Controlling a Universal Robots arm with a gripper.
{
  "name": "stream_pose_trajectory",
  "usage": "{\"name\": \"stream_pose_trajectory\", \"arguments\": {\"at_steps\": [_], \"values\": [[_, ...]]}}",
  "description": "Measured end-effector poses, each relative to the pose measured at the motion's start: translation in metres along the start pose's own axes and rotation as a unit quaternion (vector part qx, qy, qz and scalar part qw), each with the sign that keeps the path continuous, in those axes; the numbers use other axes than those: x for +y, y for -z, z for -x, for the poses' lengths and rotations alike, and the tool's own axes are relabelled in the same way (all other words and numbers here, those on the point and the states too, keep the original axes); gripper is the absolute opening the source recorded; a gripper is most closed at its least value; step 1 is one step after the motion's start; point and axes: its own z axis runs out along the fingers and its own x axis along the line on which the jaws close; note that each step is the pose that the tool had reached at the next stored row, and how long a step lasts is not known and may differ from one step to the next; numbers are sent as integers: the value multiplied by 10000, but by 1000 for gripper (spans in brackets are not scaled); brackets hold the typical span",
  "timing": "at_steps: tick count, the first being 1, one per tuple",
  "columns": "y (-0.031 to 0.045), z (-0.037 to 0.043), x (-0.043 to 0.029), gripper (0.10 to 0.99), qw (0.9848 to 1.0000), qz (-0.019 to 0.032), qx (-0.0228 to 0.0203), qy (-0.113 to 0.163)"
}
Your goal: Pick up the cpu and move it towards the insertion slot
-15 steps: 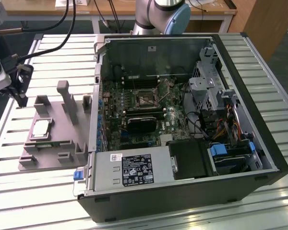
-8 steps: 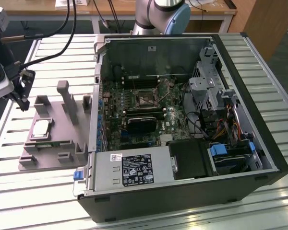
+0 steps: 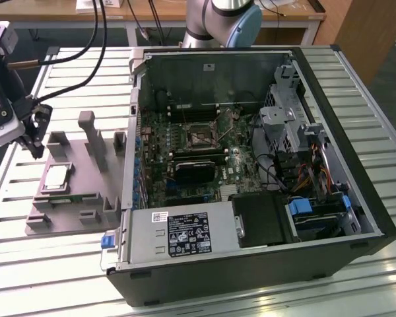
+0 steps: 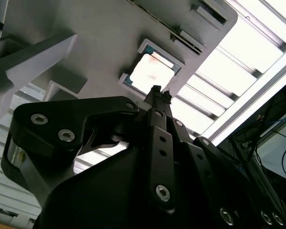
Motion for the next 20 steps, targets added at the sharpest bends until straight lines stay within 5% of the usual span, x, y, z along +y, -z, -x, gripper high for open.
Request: {"name": "stream_pose_trajectory", "arguments": {"at_steps": [20], "values": [[-363, 22, -19, 102, 10000, 0, 0, 0]]}}
